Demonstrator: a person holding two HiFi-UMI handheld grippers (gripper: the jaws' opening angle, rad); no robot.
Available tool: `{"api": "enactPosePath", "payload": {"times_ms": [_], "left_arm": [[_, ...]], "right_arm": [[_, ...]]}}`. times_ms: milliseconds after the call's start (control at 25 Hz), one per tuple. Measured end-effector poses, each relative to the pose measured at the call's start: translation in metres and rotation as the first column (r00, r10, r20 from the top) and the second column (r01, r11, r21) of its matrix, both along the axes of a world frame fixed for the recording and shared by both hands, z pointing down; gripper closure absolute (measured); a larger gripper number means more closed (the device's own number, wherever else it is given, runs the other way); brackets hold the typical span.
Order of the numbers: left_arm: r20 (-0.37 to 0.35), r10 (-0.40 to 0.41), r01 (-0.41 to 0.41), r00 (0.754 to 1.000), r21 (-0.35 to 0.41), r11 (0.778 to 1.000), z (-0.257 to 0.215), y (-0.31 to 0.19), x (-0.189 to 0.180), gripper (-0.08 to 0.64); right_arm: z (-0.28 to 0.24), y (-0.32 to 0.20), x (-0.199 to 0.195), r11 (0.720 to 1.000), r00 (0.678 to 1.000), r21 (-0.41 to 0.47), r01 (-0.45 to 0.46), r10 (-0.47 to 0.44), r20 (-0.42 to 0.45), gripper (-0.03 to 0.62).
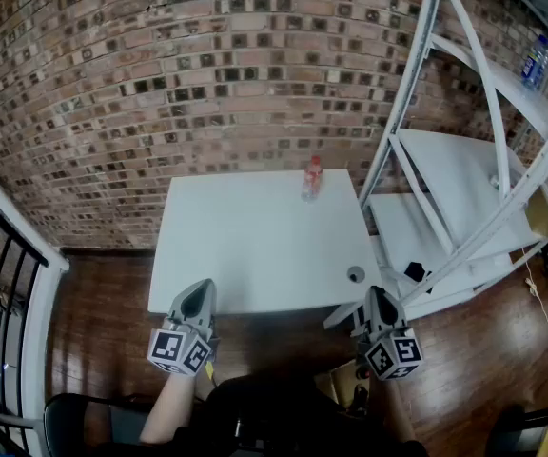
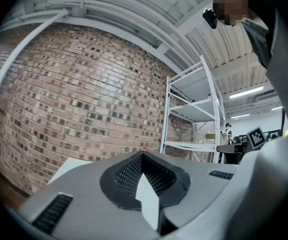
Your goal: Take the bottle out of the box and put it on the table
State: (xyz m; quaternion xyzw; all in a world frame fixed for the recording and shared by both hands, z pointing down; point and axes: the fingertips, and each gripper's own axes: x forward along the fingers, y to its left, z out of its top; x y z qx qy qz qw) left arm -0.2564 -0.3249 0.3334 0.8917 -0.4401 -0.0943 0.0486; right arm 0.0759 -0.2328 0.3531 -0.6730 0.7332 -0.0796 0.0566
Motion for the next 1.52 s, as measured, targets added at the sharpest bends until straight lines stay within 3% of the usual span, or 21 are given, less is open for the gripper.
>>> {"api": "enactPosePath", "payload": {"times_ms": [280, 400, 520, 640, 760, 960, 1280, 1400, 1520], "left_arm": [[0.017, 0.204, -0.204, 0.979, 0.010, 0.979, 0.000, 0.008, 0.122, 0.560], [0.012, 0.301, -0.301, 0.954, 0.020, 0.953, -0.005, 0.015, 0.179, 0.560], [0.014, 0.407, -0.407, 0.913, 0.032, 0.913, -0.007, 0.032, 0.237, 0.560], [0.027, 0.513, -0.514, 0.858, 0.061, 0.856, -0.012, 0.055, 0.291, 0.560], [0.014, 0.608, -0.607, 0.794, 0.075, 0.791, -0.018, 0.074, 0.332, 0.560], [-0.006, 0.747, -0.745, 0.664, 0.067, 0.663, -0.018, 0.103, 0.381, 0.560], [0.005, 0.881, -0.877, 0.474, 0.090, 0.471, -0.033, 0.142, 0.416, 0.560], [-0.007, 0.910, -0.907, 0.416, 0.077, 0.415, -0.030, 0.151, 0.416, 0.560], [-0.010, 0.928, -0.926, 0.373, 0.049, 0.373, -0.020, 0.156, 0.411, 0.560]], "right_arm": [[0.005, 0.061, 0.086, 0.988, 0.986, 0.008, -0.156, 0.156, -0.054, 0.589], [0.008, 0.100, 0.126, 0.967, 0.965, 0.003, -0.256, 0.256, -0.051, 0.589], [0.010, 0.140, 0.160, 0.941, 0.940, -0.003, -0.338, 0.337, -0.050, 0.589], [0.010, 0.178, 0.185, 0.909, 0.908, -0.003, -0.416, 0.415, -0.059, 0.589], [0.010, 0.215, 0.202, 0.860, 0.859, -0.001, -0.510, 0.509, -0.056, 0.589], [0.008, 0.269, 0.213, 0.748, 0.747, 0.004, -0.664, 0.664, -0.036, 0.589], [0.002, 0.324, 0.185, 0.587, 0.587, -0.013, -0.810, 0.809, -0.030, 0.589], [0.003, 0.334, 0.163, 0.555, 0.555, -0.025, -0.832, 0.831, -0.038, 0.589], [0.008, 0.340, 0.142, 0.520, 0.522, -0.046, -0.853, 0.853, -0.029, 0.589]]}}
